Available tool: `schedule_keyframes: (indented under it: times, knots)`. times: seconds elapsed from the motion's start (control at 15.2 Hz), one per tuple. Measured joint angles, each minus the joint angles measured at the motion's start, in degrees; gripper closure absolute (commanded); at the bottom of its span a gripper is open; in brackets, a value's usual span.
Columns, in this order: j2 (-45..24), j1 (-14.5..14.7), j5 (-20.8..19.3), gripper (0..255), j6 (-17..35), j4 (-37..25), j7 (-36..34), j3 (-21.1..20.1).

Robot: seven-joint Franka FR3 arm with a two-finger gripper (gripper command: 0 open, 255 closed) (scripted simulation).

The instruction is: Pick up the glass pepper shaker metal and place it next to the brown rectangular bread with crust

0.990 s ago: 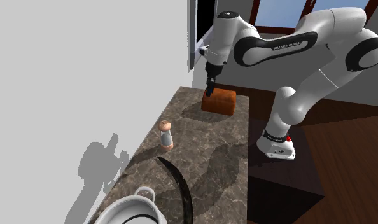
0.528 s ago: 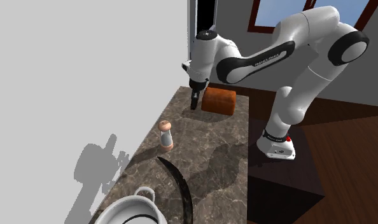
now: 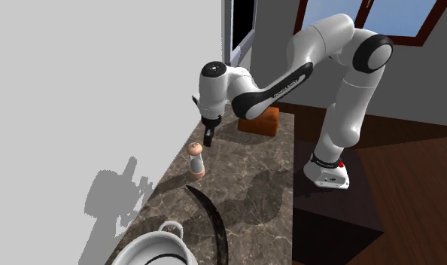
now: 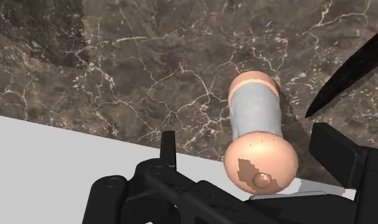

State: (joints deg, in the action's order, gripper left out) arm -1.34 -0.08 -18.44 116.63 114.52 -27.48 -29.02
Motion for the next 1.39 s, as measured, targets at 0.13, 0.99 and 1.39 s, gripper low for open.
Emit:
schedule_keyframes:
  times: [0.13,0.99,1.39]
  knots:
    - [-5.4,1.1,-3.6,0,-0.7,-4.1,-3.4,-0.6]
    - [-15.3,3.2,-10.8,0,2.5,-7.5,-9.1,0.6]
    - [-15.3,3.2,-10.8,255,2.6,-7.5,-9.1,0.6]
